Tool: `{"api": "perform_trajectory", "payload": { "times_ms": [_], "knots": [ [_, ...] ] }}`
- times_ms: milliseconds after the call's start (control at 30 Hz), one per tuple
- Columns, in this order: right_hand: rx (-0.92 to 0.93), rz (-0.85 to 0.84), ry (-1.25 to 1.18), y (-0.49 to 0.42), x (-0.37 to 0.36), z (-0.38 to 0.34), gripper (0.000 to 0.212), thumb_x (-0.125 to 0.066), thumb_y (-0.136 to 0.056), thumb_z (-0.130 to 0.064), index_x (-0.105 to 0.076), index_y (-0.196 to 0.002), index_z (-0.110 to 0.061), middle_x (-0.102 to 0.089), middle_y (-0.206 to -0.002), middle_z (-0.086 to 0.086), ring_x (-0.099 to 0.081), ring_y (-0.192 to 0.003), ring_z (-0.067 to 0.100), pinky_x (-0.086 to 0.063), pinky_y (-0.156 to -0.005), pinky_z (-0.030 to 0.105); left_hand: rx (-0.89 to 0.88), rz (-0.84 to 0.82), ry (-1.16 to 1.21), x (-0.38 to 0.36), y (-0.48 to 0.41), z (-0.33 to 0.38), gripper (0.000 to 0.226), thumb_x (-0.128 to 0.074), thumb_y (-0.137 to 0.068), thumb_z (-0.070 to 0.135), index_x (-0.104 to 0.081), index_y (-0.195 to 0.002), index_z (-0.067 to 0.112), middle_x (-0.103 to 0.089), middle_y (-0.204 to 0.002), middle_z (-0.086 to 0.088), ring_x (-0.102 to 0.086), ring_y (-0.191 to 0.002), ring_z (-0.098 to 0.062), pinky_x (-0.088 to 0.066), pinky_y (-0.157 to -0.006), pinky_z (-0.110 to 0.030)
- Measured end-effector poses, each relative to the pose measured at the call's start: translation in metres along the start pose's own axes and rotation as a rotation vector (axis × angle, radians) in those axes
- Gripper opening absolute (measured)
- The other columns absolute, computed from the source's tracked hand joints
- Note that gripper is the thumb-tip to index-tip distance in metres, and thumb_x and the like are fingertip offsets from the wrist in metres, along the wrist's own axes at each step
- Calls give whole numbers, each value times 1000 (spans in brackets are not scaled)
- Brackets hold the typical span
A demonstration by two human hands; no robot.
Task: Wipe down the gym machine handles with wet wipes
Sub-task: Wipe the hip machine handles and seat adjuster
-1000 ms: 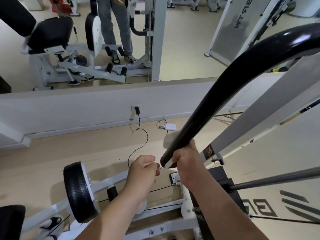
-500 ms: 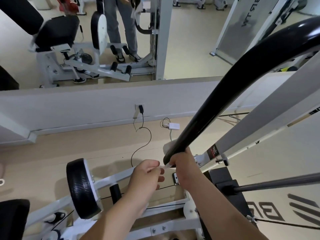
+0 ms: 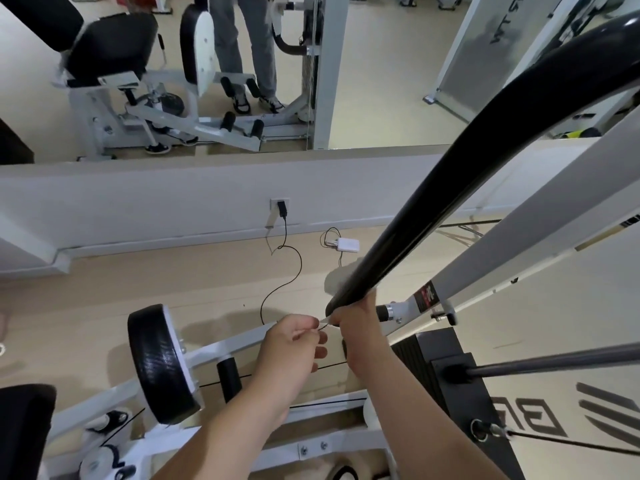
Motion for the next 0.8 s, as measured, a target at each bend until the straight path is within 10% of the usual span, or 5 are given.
{"api": "perform_trajectory", "payload": {
  "times_ms": [367,467,600,800],
  "knots": [
    [-156,33,139,15,36,34,24,-46,-101,-5,-68,-110,-5,-70,-102,13,-66,-93,26,-58,-75,34,20,-32,0,10,10,-22,18,-64,-97,31,-73,-112,26,-75,-104,3,-72,-98,-16,-60,-92,-39],
    [-350,-89,145,27,30,23,7,-57,-100,-2,-62,-97,-4,-69,-100,19,-69,-95,31,-62,-82,40,106,-177,58,0,18,-28,54,-77,-66,78,-73,-106,43,-73,-112,14,-65,-111,-13,-49,-106,-46],
    [-316,-259,52,17,38,23,27,-52,-99,-8,-61,-122,3,-71,-116,22,-70,-108,37,-60,-89,46,192,-191,290,-13,9,-48,110,-86,-44,83,-53,-140,40,-54,-144,14,-50,-135,-19,-36,-119,-49],
    [-366,-424,-69,8,41,44,42,-54,-97,-25,-59,-132,-3,-69,-111,17,-68,-95,30,-58,-86,46,367,-310,303,-29,6,-58,48,-76,-74,74,-80,-106,38,-78,-113,3,-66,-117,-22,-46,-111,-49]
  ]
}}
Point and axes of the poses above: each hand's wrist, its own y-axis away from the middle knuckle, its own x-axis out of the back of the hand, z = x × y, the point moved 4 cm from there along -y, towards the middle knuckle
